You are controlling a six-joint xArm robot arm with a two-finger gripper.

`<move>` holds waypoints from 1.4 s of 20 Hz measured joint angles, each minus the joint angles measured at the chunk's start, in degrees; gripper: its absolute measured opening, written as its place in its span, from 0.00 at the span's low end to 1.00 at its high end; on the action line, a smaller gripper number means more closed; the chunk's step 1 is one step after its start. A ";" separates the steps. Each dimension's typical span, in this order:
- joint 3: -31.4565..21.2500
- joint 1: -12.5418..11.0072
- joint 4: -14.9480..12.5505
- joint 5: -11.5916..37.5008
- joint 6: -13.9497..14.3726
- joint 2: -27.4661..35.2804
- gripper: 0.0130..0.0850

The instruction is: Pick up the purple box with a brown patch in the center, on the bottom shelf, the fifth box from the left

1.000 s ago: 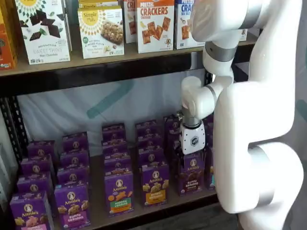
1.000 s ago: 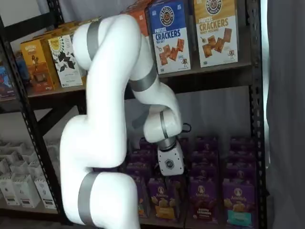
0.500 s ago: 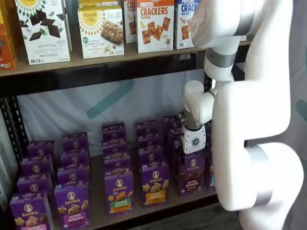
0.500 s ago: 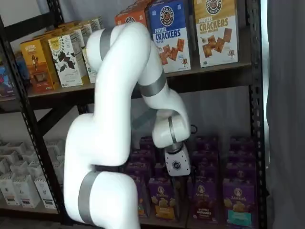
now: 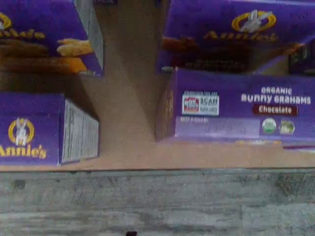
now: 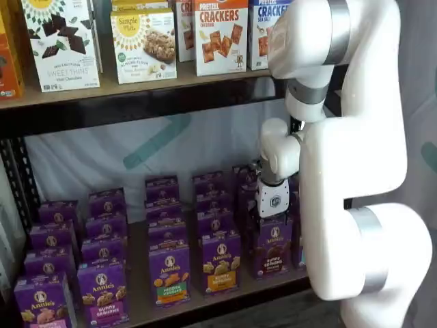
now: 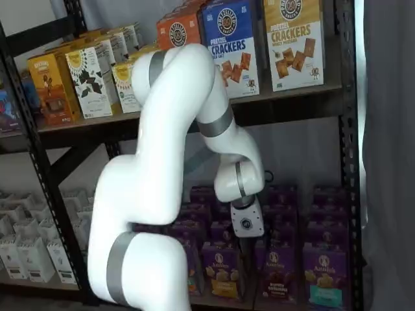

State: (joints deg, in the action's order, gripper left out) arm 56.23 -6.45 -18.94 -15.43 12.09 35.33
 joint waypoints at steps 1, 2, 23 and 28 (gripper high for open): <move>0.68 -0.05 0.03 0.03 -0.06 0.54 1.00; 1.30 -0.09 0.05 0.02 -0.13 1.02 1.00; 13.91 -2.43 2.60 -2.32 -5.06 9.62 1.00; 16.99 -2.67 3.77 -3.29 -6.47 11.43 1.00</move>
State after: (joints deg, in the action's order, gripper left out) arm 73.23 -9.12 -15.17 -18.72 5.62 46.76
